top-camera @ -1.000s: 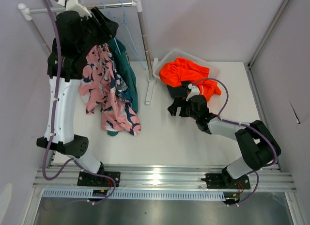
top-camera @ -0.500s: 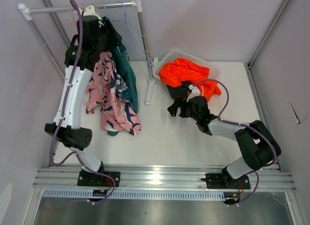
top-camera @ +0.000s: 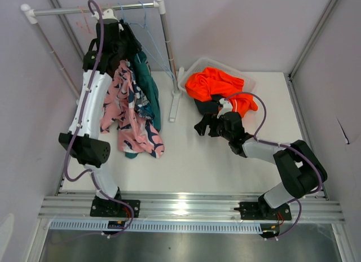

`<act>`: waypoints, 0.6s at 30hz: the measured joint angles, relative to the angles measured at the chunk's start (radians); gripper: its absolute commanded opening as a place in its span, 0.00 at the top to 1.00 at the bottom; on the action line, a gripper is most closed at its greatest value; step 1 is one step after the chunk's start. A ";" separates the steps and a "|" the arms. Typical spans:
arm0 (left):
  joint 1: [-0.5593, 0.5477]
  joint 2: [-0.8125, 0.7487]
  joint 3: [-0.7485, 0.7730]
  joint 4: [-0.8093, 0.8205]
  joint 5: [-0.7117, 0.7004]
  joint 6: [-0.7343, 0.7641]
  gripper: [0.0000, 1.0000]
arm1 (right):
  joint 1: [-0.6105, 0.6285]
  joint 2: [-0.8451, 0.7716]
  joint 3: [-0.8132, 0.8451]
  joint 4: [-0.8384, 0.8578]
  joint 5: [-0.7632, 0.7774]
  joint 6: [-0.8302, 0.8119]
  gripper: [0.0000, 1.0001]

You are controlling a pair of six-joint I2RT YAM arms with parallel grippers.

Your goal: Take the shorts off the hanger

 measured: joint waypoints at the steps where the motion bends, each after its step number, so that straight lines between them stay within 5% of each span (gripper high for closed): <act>1: 0.001 0.010 0.002 0.003 0.000 0.000 0.49 | 0.000 0.000 0.000 0.000 -0.001 0.000 0.05; 6: 0.002 0.092 0.063 0.005 0.003 -0.002 0.70 | 0.000 0.000 0.000 0.000 -0.004 0.000 0.05; 9: 0.002 0.120 0.088 0.009 0.003 -0.001 0.99 | 0.000 0.000 0.000 0.000 -0.005 0.000 0.05; 18: 0.002 0.117 0.114 -0.028 0.009 0.006 1.00 | 0.003 -0.004 -0.001 0.021 -0.022 -0.006 0.06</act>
